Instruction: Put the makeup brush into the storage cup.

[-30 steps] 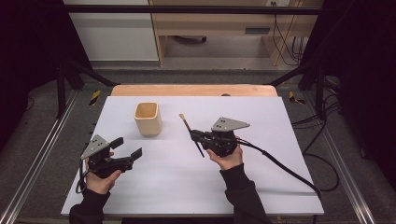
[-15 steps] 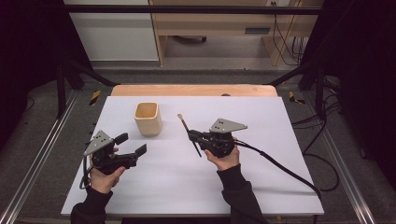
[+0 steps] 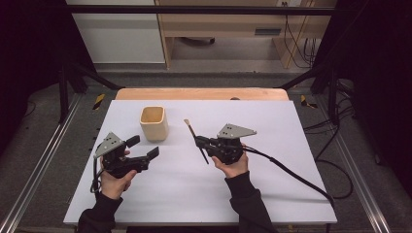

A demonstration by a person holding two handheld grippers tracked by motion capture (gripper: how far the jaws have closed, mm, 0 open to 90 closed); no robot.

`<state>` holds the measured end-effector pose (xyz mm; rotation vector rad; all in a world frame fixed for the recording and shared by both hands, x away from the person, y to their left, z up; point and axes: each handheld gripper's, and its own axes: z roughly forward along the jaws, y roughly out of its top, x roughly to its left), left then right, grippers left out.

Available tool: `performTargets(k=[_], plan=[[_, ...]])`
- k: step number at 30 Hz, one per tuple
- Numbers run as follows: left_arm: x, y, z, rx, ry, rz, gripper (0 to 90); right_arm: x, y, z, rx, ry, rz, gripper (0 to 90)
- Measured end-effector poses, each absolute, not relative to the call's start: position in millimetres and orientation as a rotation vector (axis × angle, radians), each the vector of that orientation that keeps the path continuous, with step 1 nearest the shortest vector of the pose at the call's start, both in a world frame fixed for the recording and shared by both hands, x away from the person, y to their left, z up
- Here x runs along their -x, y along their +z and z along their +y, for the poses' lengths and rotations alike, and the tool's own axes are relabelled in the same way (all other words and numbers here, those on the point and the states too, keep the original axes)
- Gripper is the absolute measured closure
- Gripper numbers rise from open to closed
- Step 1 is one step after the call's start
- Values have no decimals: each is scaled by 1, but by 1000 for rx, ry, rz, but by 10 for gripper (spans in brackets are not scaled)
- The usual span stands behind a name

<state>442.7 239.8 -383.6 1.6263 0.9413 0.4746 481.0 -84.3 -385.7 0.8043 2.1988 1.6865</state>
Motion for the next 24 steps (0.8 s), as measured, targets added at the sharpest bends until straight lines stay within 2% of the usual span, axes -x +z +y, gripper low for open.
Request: performTargets(k=[24], plan=[[-449,-372,217,-1600,461,894,102,-479,-389,-81,-810,1719,2180,832]])
